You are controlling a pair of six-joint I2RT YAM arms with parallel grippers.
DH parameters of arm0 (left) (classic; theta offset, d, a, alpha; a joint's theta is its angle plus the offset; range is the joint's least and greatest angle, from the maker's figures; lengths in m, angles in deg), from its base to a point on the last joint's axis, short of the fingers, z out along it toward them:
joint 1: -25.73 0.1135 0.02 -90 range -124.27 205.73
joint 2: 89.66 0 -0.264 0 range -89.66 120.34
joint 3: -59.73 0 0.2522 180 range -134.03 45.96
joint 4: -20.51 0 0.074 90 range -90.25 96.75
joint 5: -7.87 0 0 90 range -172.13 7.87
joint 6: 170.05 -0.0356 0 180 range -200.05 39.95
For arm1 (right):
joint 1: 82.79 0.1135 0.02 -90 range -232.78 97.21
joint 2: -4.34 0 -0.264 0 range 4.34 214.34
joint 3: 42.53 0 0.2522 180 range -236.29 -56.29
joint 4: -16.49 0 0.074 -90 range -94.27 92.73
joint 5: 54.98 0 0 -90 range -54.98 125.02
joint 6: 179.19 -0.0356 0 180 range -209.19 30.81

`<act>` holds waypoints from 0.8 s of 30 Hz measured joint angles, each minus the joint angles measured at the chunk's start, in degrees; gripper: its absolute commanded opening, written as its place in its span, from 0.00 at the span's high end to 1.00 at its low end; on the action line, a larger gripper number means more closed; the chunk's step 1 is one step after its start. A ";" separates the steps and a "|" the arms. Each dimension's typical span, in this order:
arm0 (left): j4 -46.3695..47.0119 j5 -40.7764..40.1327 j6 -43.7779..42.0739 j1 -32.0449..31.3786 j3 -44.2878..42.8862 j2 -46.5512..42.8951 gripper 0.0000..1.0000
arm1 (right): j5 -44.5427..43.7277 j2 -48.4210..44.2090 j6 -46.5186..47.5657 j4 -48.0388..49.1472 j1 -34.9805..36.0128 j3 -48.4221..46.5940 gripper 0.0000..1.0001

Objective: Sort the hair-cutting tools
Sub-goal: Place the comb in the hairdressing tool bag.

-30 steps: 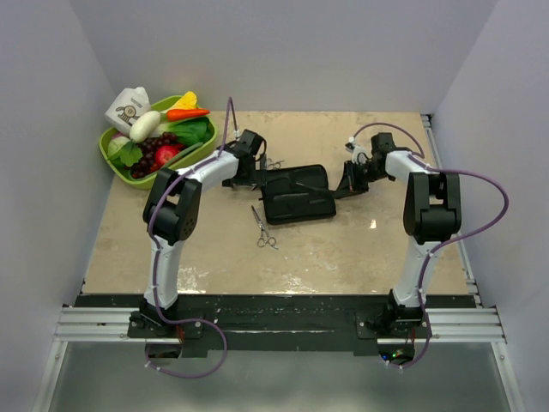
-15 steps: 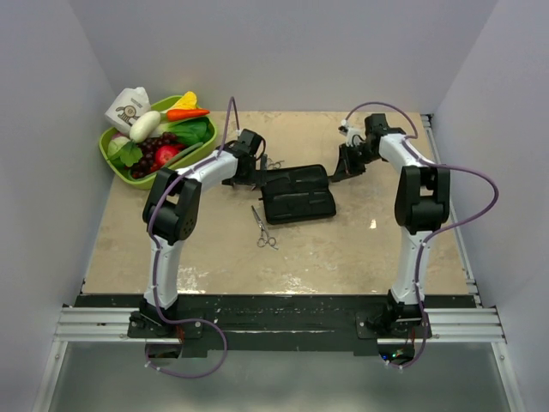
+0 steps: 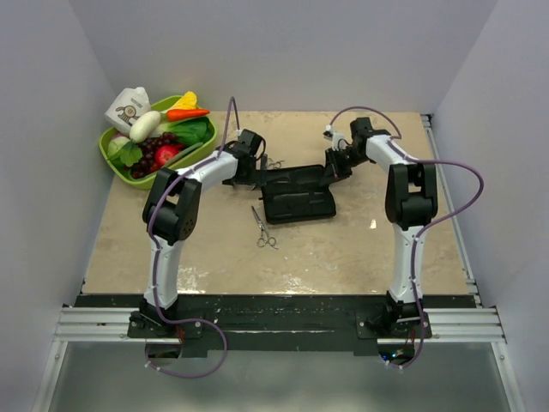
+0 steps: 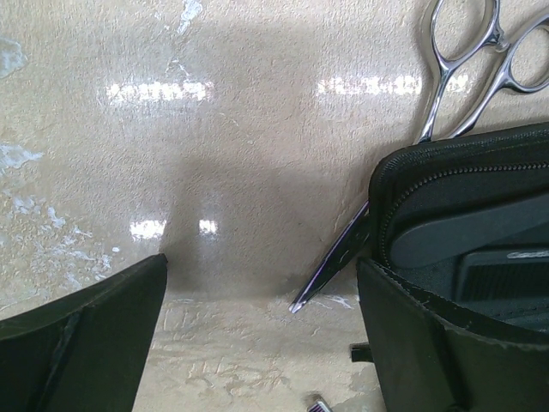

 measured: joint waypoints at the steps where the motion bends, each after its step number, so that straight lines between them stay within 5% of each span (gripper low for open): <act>1: 0.09 -0.02 0.00 -0.02 0.04 -0.02 0.03 | -0.07 0.04 0.00 0.20 0.72 -0.15 1.00; 24: 1.46 -1.51 -0.90 -0.85 1.03 -0.50 0.03 | -3.65 3.80 -2.10 0.46 4.66 -5.38 1.00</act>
